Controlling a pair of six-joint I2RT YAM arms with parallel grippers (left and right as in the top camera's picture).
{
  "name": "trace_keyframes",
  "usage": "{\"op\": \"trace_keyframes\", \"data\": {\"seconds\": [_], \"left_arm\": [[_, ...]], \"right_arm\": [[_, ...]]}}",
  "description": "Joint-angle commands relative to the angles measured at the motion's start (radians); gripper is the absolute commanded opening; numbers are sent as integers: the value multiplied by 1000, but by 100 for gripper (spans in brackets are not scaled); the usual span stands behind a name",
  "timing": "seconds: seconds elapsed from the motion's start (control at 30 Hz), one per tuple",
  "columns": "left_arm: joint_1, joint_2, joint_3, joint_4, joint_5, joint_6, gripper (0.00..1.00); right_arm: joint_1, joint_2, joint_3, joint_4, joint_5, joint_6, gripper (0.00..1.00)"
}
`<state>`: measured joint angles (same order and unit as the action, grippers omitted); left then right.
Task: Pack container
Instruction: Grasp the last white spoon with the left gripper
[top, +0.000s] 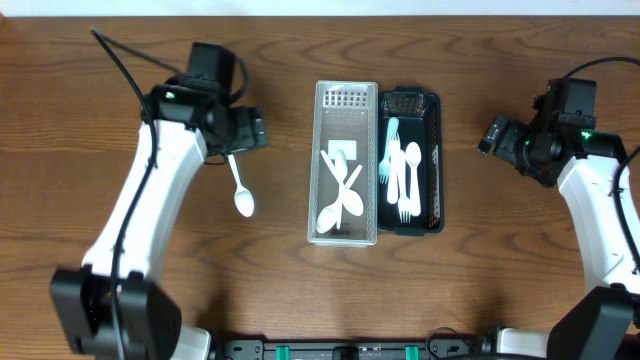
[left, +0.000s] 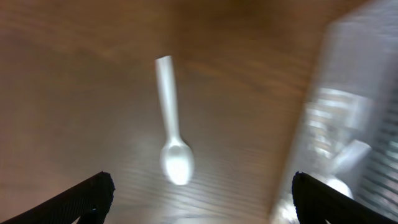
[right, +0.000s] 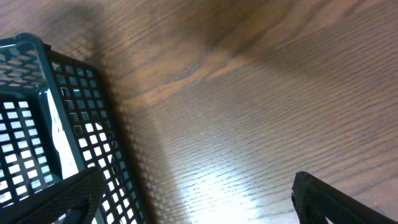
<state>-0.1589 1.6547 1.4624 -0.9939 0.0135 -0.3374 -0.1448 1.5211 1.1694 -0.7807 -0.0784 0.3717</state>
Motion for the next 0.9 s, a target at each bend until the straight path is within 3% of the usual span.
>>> {"op": "trace_keyframes", "data": {"seconds": [0.0,0.4,0.63,0.8,0.87], "left_arm": [[62,78,-40,4,-43,-62,93],[85,326,-49,69,5,-64,80],[85,419,-49,87,60,-64,56],[85,431,-49,95,61,-64,52],[85,431,-49,97,61,-64,45]], "right_arm": [[8,4,5,2,0,9,99],[8,4,6,-11,0,9,99],[8,4,5,-13,0,9,99],[8,4,5,-13,0,8,99],[8,4,5,-13,0,9,99]]}}
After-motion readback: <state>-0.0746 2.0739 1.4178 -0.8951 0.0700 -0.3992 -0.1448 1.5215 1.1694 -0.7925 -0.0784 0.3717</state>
